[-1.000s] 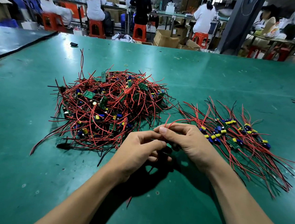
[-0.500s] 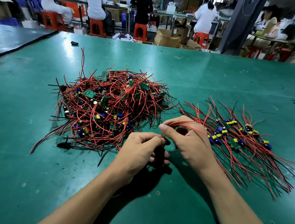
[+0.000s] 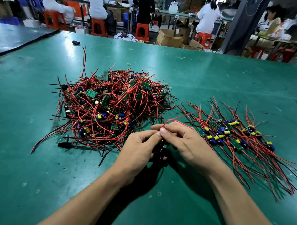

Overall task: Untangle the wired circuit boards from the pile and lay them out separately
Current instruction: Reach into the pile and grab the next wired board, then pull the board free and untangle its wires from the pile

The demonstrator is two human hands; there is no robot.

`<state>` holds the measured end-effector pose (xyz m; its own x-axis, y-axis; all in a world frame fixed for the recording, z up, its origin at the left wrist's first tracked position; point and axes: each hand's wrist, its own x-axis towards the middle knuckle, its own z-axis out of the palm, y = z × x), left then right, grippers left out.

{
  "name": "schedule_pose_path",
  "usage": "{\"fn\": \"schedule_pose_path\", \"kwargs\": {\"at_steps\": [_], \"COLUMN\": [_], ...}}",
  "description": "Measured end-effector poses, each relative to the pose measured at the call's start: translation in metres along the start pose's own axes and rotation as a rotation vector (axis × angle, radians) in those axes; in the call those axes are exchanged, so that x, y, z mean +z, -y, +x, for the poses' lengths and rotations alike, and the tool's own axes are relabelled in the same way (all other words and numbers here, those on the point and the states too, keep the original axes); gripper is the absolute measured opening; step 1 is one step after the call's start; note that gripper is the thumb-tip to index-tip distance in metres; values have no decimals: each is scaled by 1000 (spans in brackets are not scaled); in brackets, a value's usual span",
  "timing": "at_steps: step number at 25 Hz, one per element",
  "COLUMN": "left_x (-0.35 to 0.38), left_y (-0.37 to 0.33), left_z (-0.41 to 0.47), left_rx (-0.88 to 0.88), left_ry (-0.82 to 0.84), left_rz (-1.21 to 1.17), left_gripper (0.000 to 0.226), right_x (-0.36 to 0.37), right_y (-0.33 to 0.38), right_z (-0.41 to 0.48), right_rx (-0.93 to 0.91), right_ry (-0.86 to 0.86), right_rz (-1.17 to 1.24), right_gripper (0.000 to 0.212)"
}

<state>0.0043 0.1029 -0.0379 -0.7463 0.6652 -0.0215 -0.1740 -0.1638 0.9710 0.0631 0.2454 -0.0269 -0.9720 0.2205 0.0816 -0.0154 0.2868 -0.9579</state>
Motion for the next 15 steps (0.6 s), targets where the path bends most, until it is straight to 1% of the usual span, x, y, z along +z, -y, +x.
{"fn": "schedule_pose_path", "kwargs": {"at_steps": [2, 3, 4, 6, 10, 12, 14, 15], "left_x": [-2, -2, -2, -2, 0, 1, 1, 2], "left_y": [-1, -2, -2, 0, 4, 4, 4, 4], "left_z": [-2, -2, -2, -2, 0, 1, 2, 2], "left_rx": [-9, -11, -11, -4, 17, -3, -33, -36], "left_ry": [32, 34, 29, 24, -10, -41, -54, -59], "left_rz": [-7, -12, -12, 11, 85, 87, 130, 192], "left_gripper": [23, 22, 22, 21, 20, 20, 21, 20], "right_x": [-1, -1, 0, 2, 6, 9, 8, 6], "right_y": [0, 0, 0, -2, -3, -6, -11, -14], "right_z": [-1, -2, -1, -1, 2, 4, 6, 7], "right_rx": [99, 145, 162, 161, 121, 149, 173, 175], "right_ry": [5, 17, 20, 8, -73, -98, -166, -205], "right_rz": [263, 350, 374, 355, 288, 342, 341, 319], "right_gripper": [24, 25, 25, 26, 24, 23, 22, 22]}}
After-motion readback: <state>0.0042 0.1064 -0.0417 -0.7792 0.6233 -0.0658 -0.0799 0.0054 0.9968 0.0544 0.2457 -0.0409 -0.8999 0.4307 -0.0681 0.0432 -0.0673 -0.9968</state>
